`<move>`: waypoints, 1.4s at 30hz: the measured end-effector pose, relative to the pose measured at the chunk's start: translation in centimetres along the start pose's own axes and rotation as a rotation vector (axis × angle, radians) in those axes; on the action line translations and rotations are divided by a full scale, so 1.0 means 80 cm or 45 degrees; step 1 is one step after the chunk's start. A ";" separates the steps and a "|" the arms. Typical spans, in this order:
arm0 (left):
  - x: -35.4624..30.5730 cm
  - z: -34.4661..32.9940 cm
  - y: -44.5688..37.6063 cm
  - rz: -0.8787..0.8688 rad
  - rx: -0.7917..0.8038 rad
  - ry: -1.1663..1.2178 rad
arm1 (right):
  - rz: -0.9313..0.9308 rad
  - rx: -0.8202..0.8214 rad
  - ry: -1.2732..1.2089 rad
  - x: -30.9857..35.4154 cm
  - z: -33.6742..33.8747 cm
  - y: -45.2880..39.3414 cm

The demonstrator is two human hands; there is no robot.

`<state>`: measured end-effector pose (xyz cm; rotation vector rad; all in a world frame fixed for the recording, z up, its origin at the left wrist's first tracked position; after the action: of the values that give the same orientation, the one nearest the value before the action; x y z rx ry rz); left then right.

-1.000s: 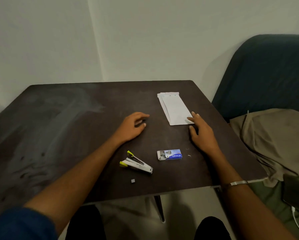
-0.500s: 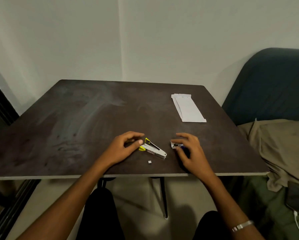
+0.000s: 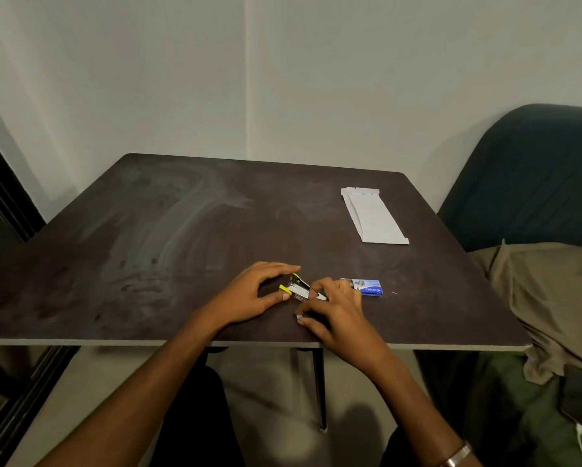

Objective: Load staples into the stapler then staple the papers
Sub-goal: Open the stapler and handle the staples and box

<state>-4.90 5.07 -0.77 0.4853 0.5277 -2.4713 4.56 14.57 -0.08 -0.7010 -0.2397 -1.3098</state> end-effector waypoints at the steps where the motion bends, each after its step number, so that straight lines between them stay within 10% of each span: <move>1: 0.000 0.001 -0.002 -0.001 -0.001 0.002 | 0.001 -0.005 -0.008 0.000 0.000 0.000; 17: -0.015 0.011 -0.016 0.055 -0.168 0.159 | -0.411 -0.372 -0.170 -0.108 0.115 0.012; 29: -0.082 -0.055 -0.083 0.213 0.041 -0.318 | -0.345 -0.074 -0.052 -0.098 0.090 -0.016; 42: -0.064 -0.058 -0.082 0.337 0.053 -0.141 | -0.286 -0.011 -0.050 -0.097 0.082 -0.017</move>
<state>-3.75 14.51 -0.73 0.4043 0.3438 -2.2433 2.65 24.57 1.25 -0.7230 -0.3531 -1.5118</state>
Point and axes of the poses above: each hand's wrist, its own y-axis away from the middle knuckle, its own z-axis out of the back of the hand, x = y × z, the point moved 10 cm from there along -y, towards the middle knuckle, and after that the axes turned 14 degrees about -y, right-handed, at the moved point
